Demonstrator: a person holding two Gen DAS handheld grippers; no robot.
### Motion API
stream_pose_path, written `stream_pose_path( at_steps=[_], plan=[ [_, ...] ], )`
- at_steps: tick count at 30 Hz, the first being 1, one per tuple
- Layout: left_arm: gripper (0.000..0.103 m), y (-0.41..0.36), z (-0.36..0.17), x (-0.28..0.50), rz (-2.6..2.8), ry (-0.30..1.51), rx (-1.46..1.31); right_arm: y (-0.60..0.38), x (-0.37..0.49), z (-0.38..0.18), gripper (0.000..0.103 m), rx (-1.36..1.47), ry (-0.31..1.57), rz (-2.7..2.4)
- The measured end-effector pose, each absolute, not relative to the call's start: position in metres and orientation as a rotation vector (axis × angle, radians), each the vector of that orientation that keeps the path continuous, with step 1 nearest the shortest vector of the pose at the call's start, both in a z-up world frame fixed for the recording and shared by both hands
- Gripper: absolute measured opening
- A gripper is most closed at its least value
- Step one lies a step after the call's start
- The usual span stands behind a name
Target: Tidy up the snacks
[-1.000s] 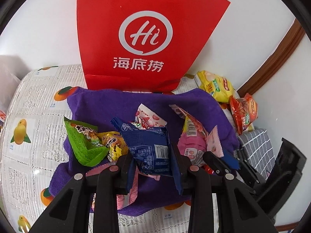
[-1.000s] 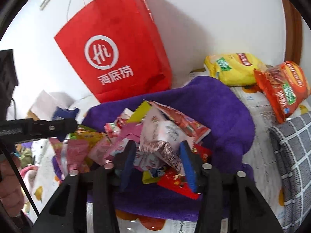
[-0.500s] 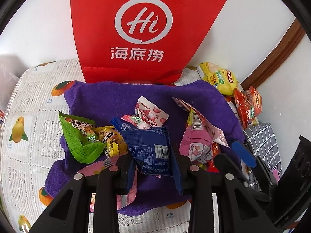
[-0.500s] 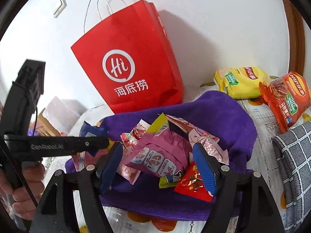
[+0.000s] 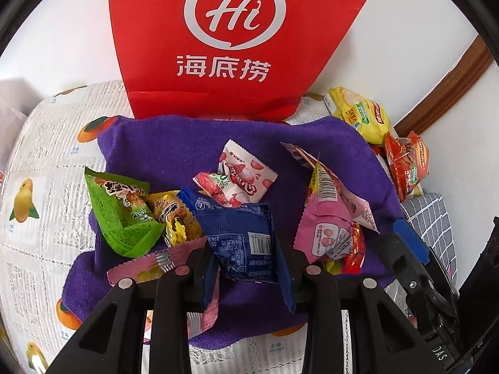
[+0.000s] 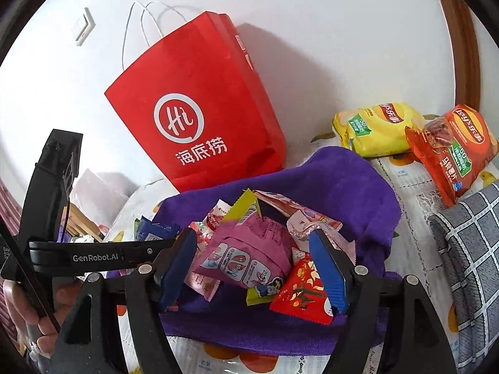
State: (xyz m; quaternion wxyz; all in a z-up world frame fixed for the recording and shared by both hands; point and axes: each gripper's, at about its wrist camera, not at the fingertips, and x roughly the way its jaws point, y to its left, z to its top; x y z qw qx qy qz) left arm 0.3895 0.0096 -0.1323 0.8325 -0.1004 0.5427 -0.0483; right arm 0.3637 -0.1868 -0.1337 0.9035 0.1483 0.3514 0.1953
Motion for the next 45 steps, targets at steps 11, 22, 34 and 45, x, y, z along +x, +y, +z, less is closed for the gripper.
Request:
stream_pose_path(
  at_steps=[11,22,34,45],
  plan=[
    [0.035,0.012,-0.135,0.391,-0.118,1.165,-0.227,-0.186,0.361,-0.131,0.074,0.301,0.705,0.410],
    [0.046,0.010,-0.134,0.390,-0.123,1.174,-0.210,-0.182,0.362,-0.133,0.074,0.282,0.710,0.409],
    [0.058,0.017,-0.123,0.388,-0.098,1.133,-0.192,-0.186,0.366,-0.138,0.074,0.297,0.724,0.405],
    [0.059,0.017,-0.111,0.380,-0.070,1.105,-0.164,-0.181,0.363,-0.137,0.074,0.293,0.744,0.418]
  ],
)
